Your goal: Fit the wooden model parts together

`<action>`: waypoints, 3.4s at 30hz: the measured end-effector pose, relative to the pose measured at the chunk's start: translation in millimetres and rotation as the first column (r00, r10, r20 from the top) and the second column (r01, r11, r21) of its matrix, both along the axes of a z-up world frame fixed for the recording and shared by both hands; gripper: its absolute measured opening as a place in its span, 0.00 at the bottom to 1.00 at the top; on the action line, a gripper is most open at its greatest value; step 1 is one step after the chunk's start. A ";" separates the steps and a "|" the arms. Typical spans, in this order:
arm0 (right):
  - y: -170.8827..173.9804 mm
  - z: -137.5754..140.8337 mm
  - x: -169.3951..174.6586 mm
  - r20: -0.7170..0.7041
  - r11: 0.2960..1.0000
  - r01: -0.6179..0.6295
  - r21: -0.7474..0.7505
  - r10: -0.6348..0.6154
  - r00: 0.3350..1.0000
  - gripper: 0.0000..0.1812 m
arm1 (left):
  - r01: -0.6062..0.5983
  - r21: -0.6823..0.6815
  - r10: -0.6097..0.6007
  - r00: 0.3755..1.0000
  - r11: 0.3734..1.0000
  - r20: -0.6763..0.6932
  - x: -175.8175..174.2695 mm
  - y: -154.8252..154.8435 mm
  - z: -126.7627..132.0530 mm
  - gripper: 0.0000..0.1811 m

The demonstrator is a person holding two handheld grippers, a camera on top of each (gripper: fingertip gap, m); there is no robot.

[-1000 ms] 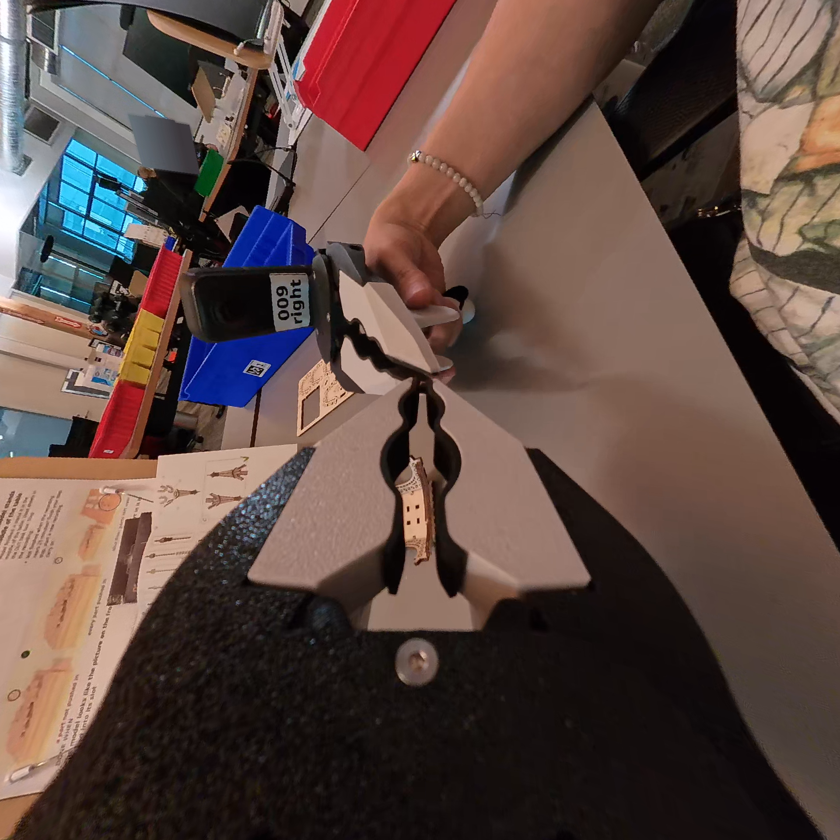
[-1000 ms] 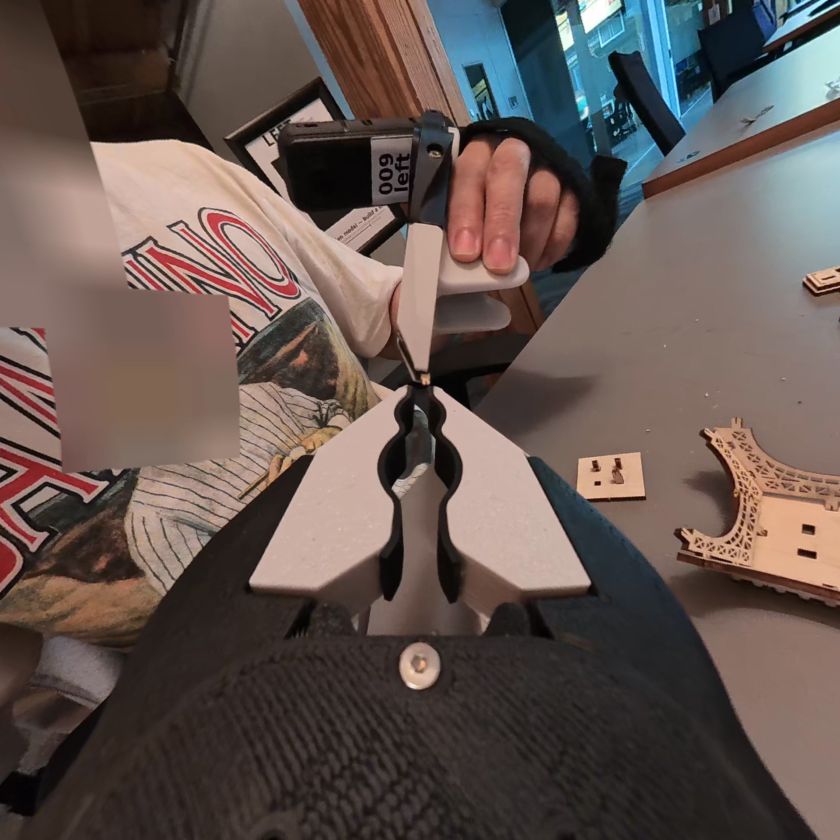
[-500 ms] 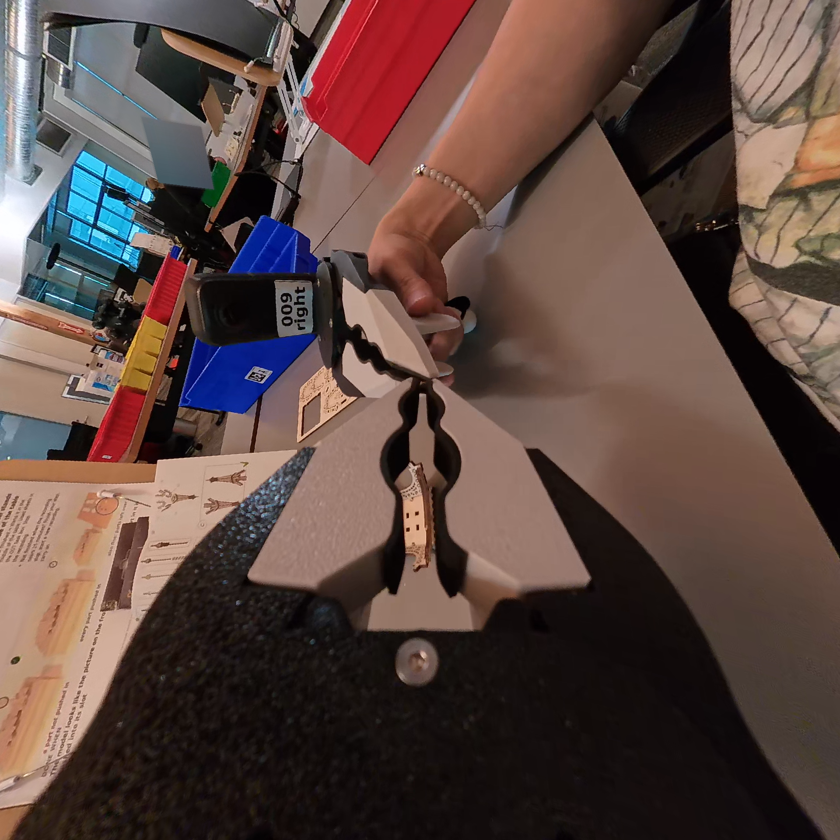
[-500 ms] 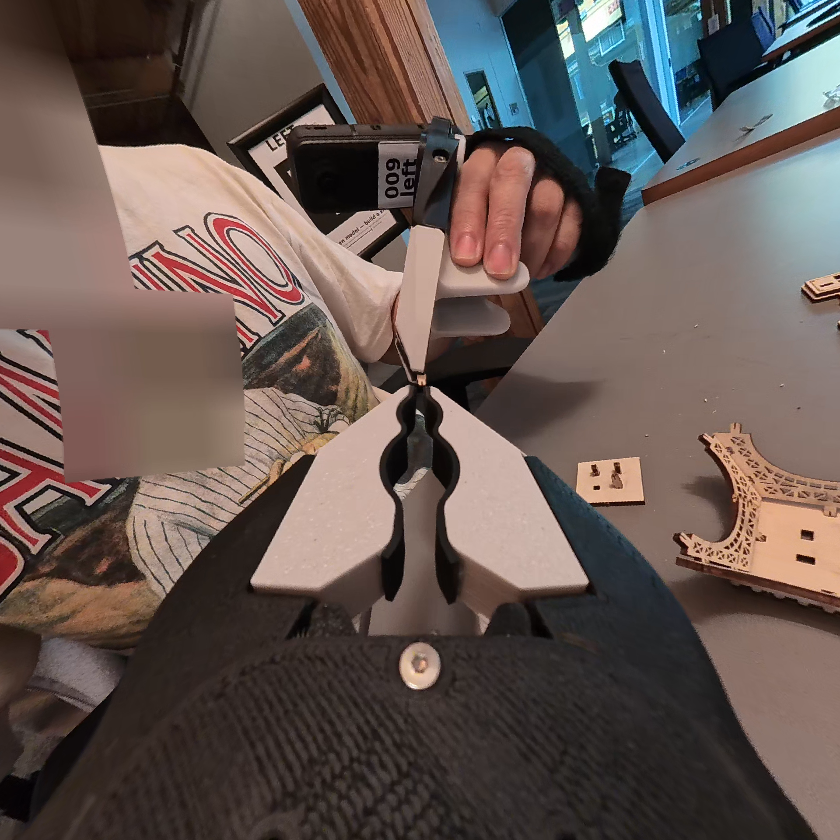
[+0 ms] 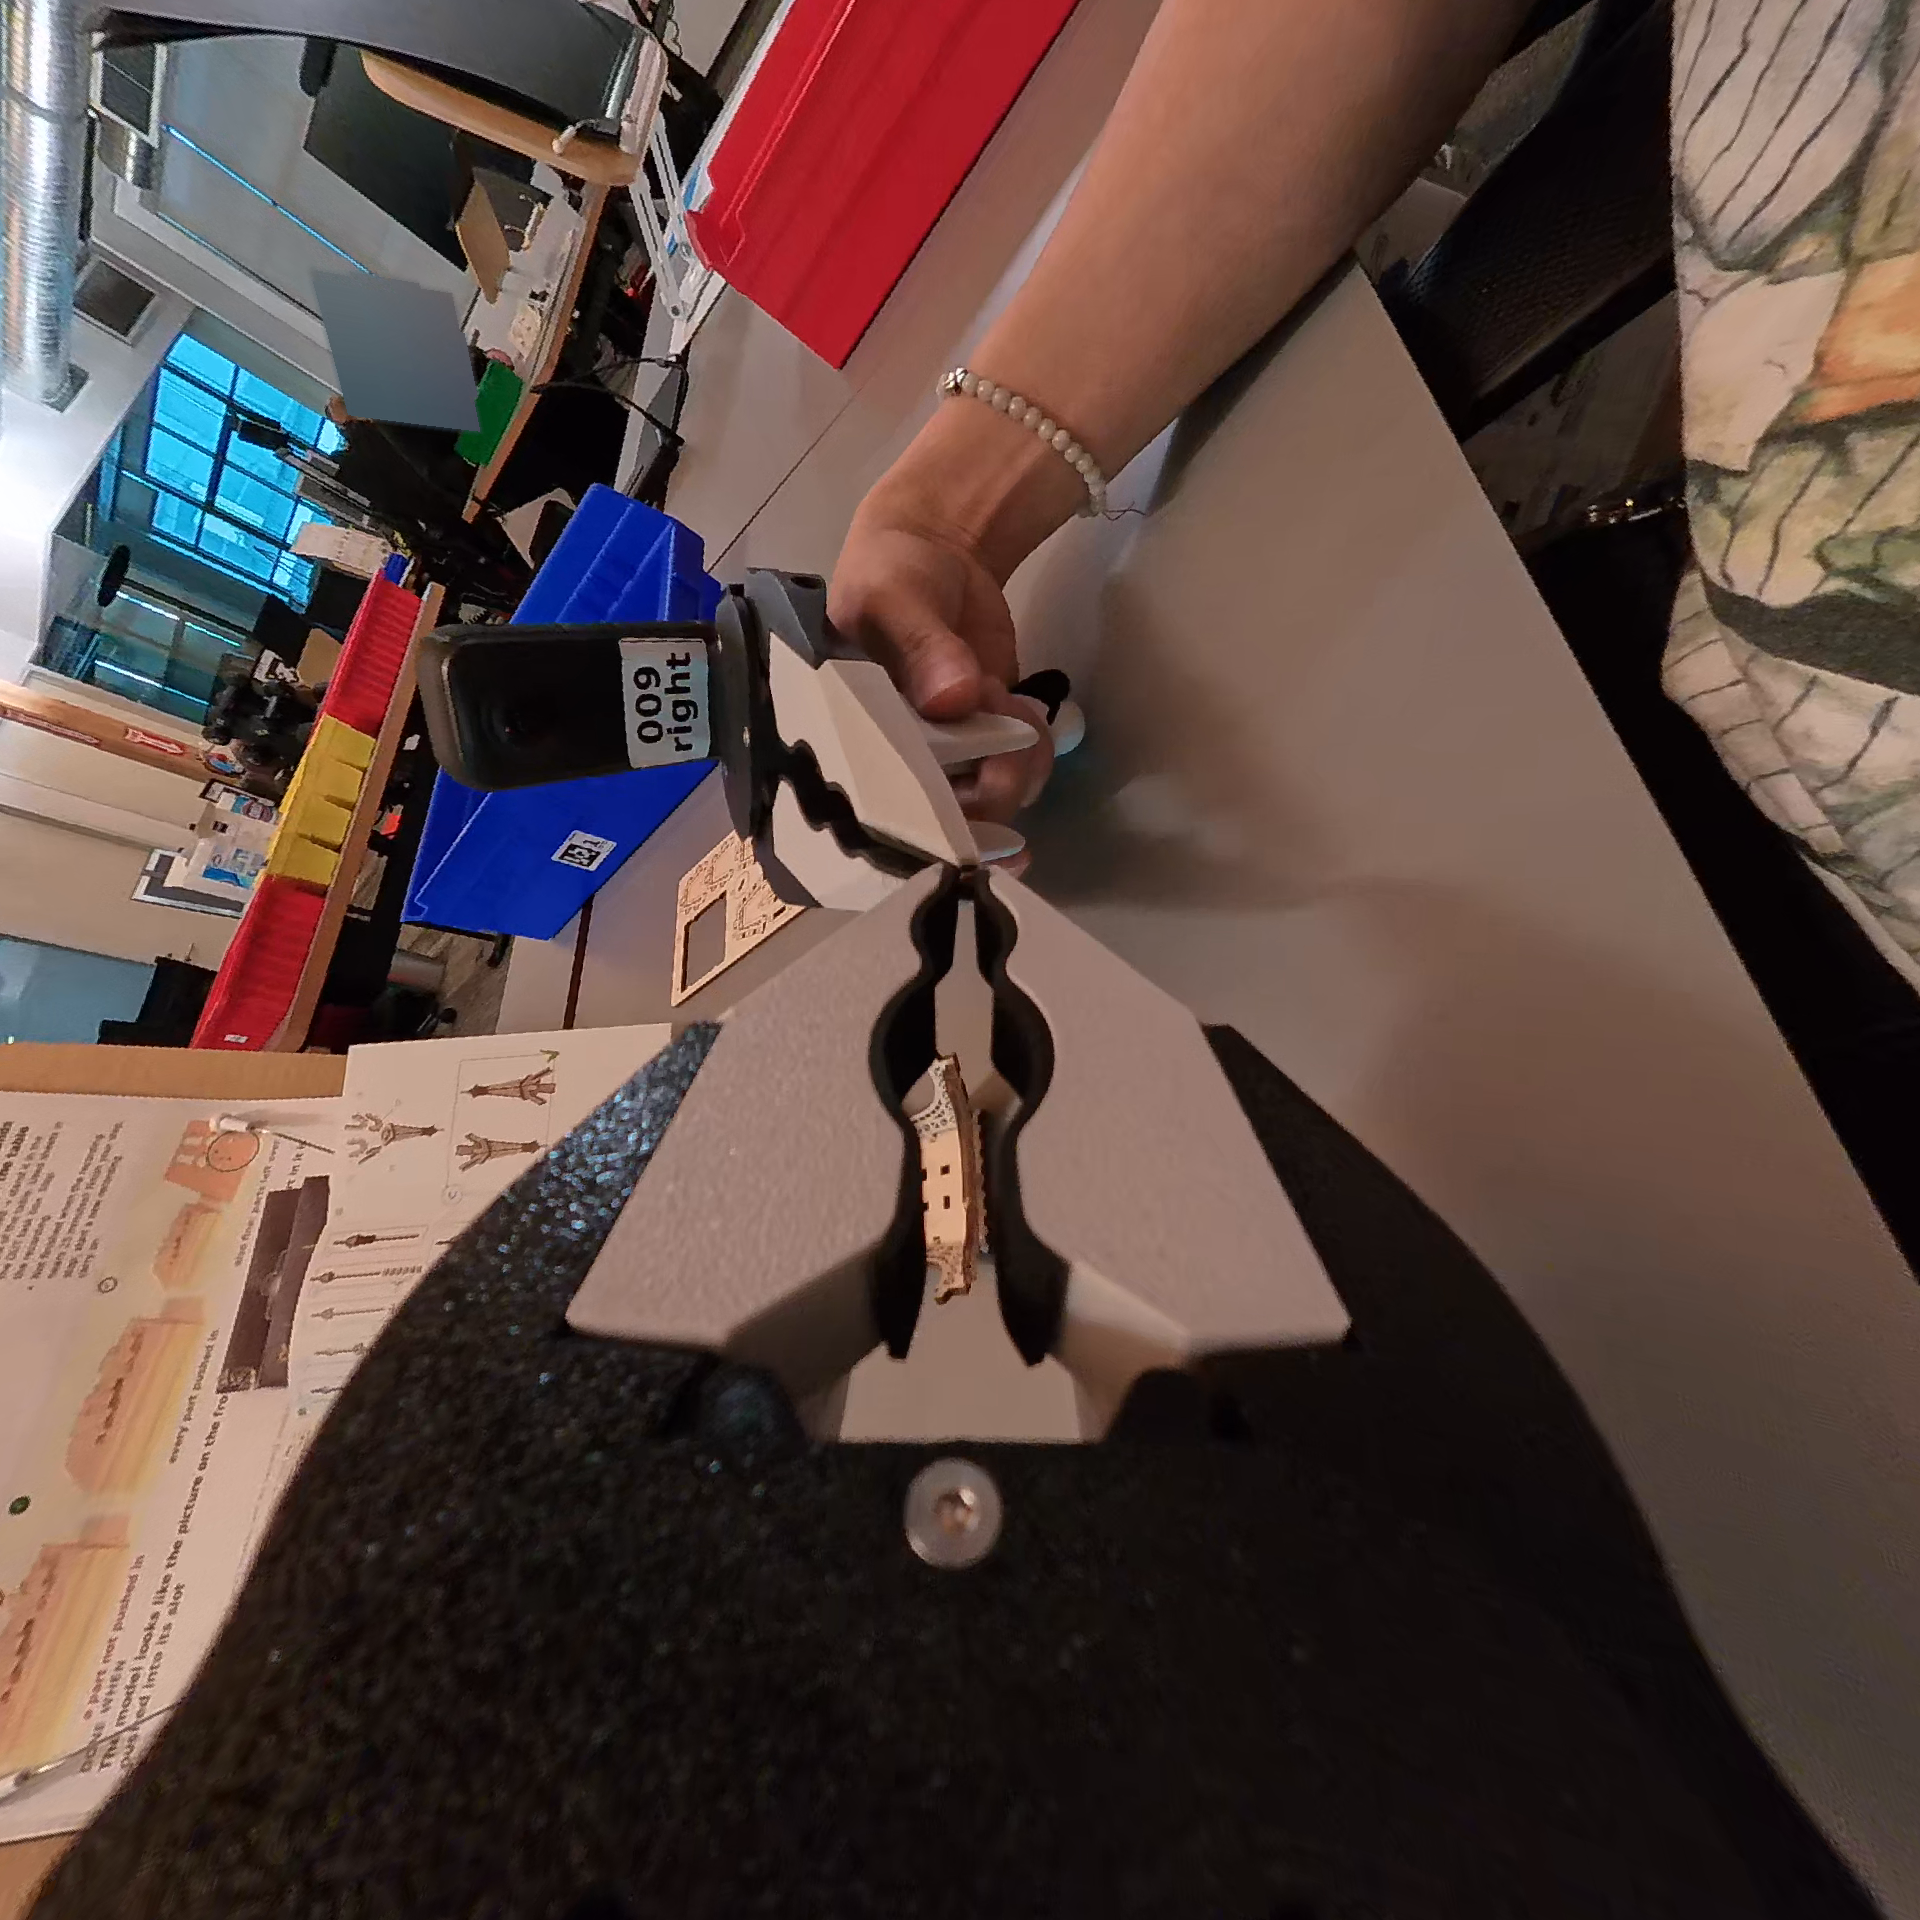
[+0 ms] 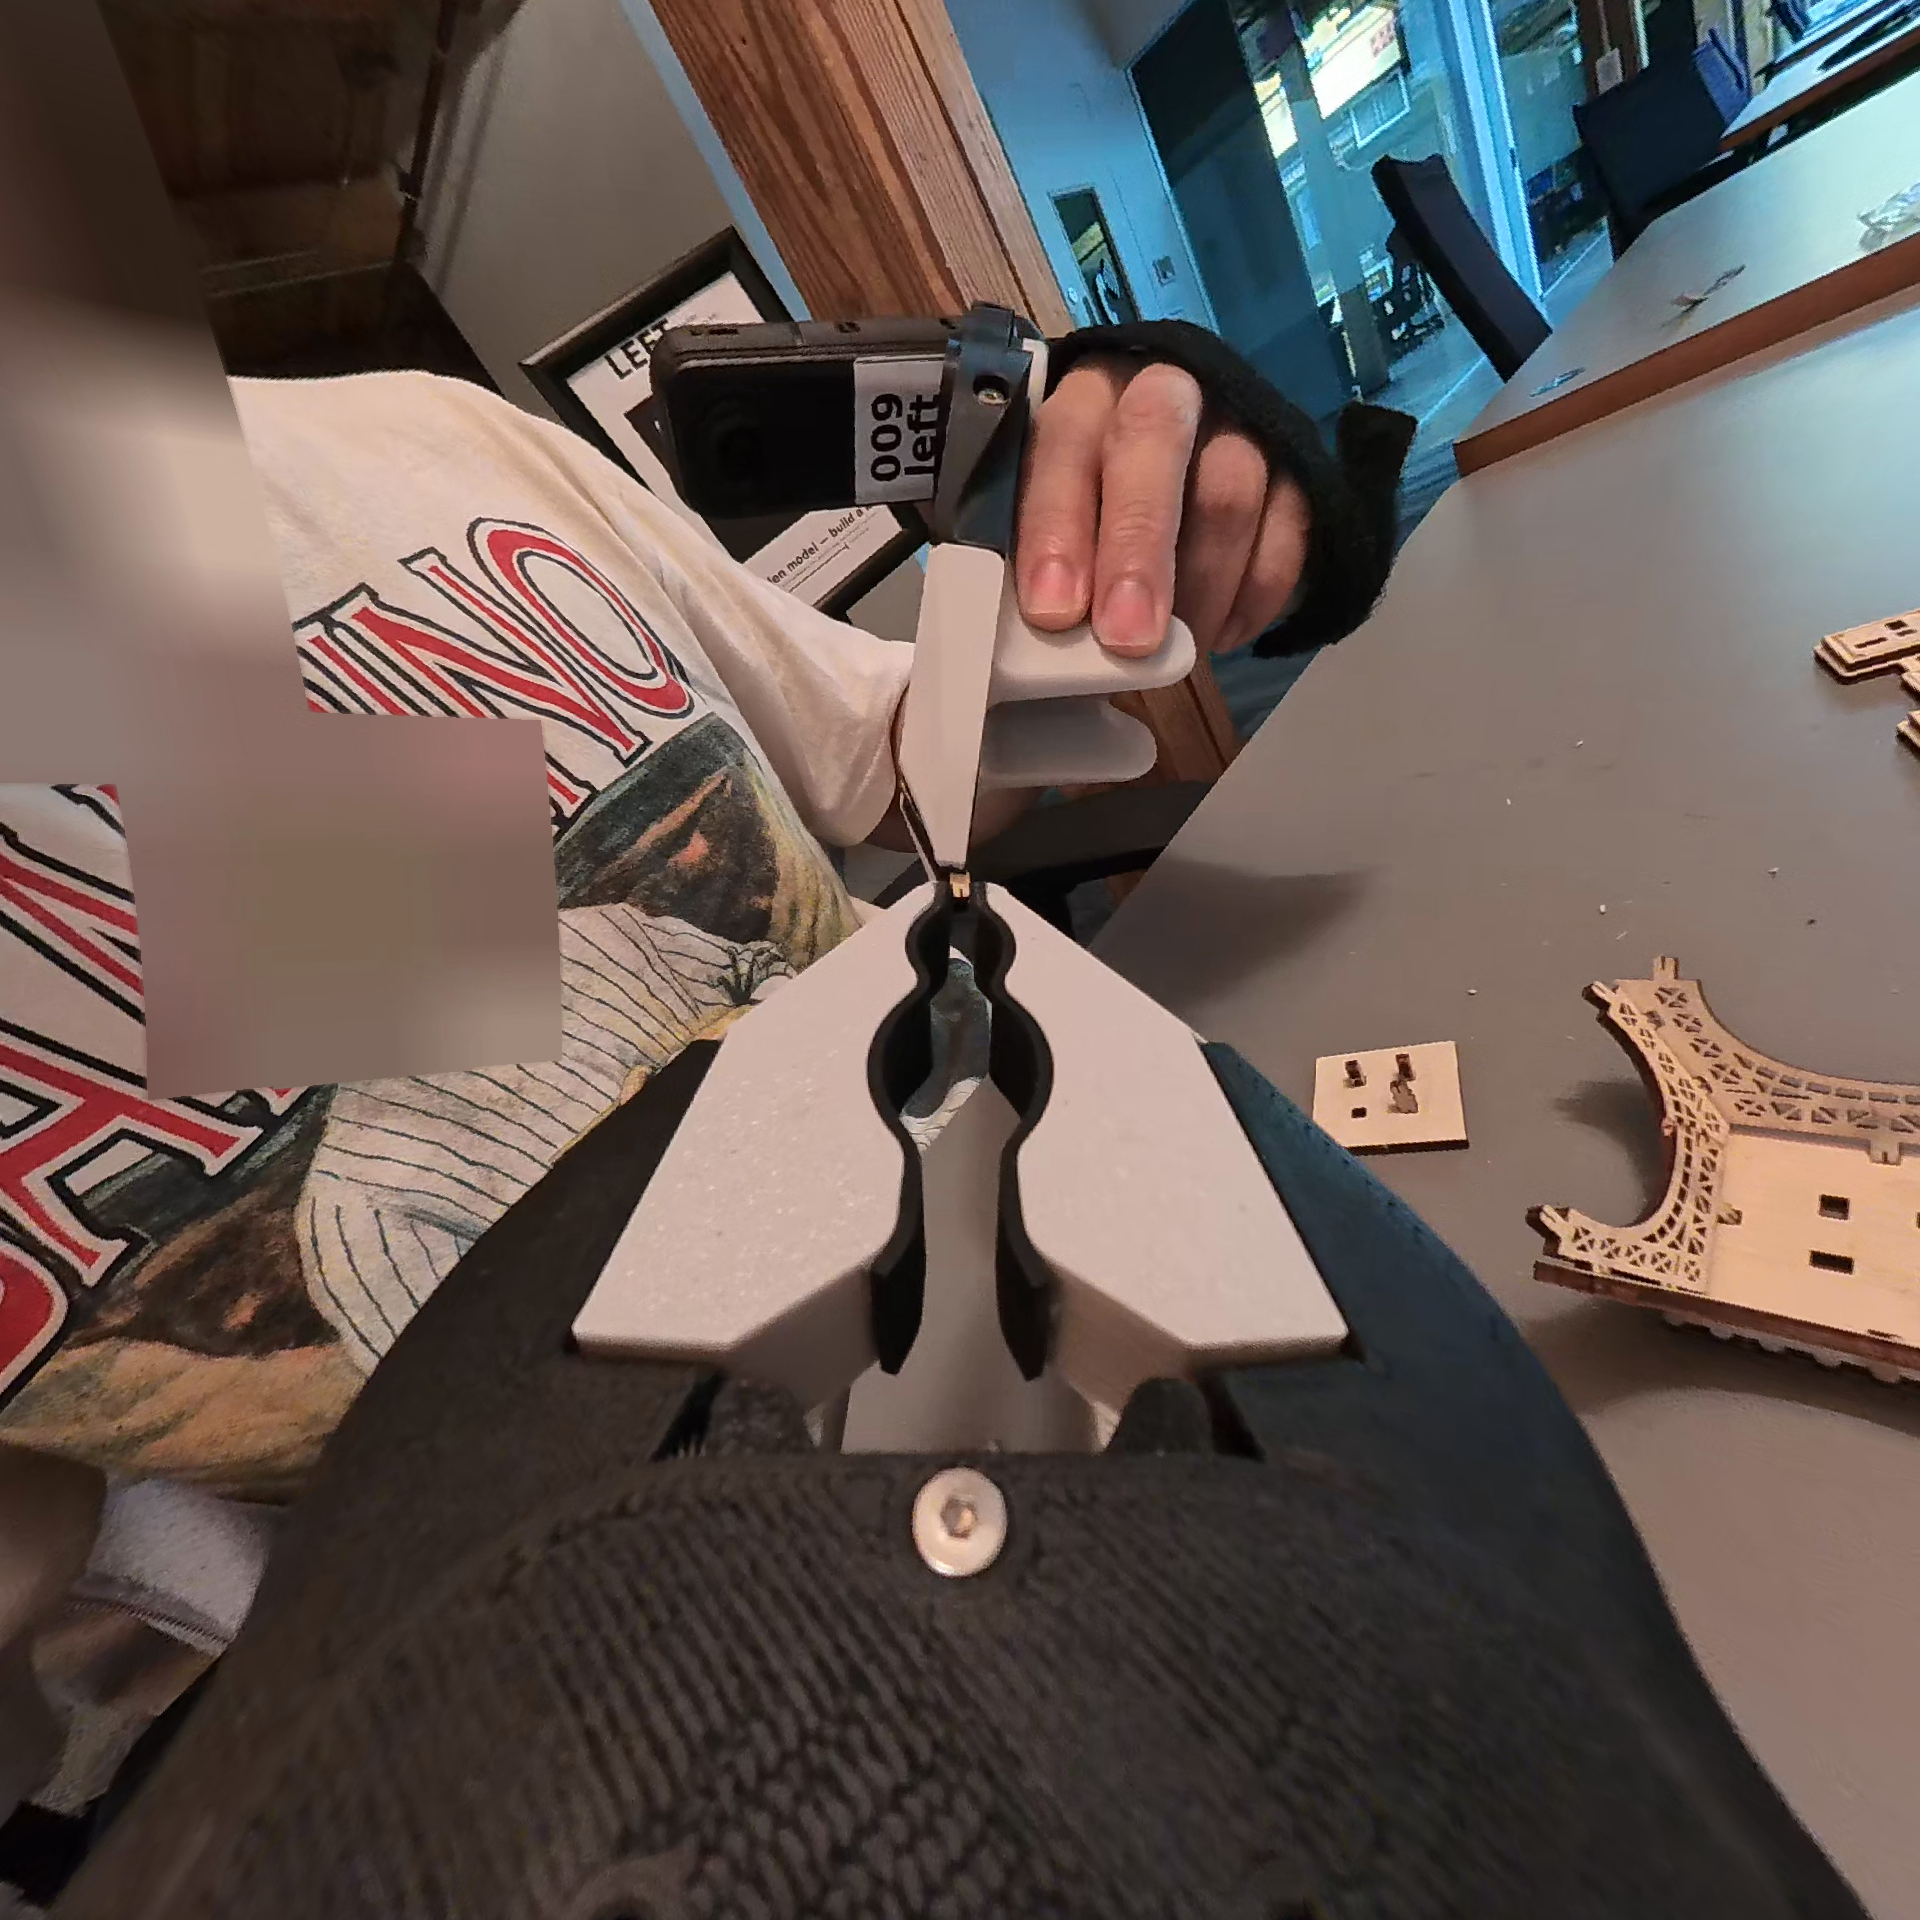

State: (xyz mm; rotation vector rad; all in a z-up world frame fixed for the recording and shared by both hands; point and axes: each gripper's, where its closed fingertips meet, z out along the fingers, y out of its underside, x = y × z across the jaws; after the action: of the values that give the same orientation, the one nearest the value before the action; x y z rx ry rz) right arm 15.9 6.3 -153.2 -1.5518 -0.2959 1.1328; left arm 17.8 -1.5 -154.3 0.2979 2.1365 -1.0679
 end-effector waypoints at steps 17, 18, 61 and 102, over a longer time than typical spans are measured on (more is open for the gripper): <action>4.4 1.3 0.6 0.084 0.997 0.051 0.065 -0.057 0.995 0.00 | -0.063 -0.050 0.061 0.997 0.997 -0.044 9.5 6.2 5.4 0.00; 4.7 1.2 0.5 0.087 0.996 0.053 0.065 -0.059 0.994 0.00 | -0.057 -0.051 0.055 0.998 0.997 -0.038 9.0 6.3 5.3 0.00; 28.6 8.9 22.0 0.395 0.821 0.304 0.482 -0.514 0.761 0.01 | -0.290 -0.216 0.187 0.898 0.932 -0.398 24.6 28.5 8.0 0.01; 6.9 -77.2 167.2 0.899 0.717 0.562 0.413 -0.422 -0.122 0.00 | -0.390 0.446 0.593 0.512 0.805 -0.622 23.4 53.8 -88.2 0.00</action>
State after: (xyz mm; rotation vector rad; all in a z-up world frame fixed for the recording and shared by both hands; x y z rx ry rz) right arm 183.1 13.1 -230.4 -2.0559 -0.4426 -0.7814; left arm 41.2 52.3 -242.4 -0.7756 2.8207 -0.5870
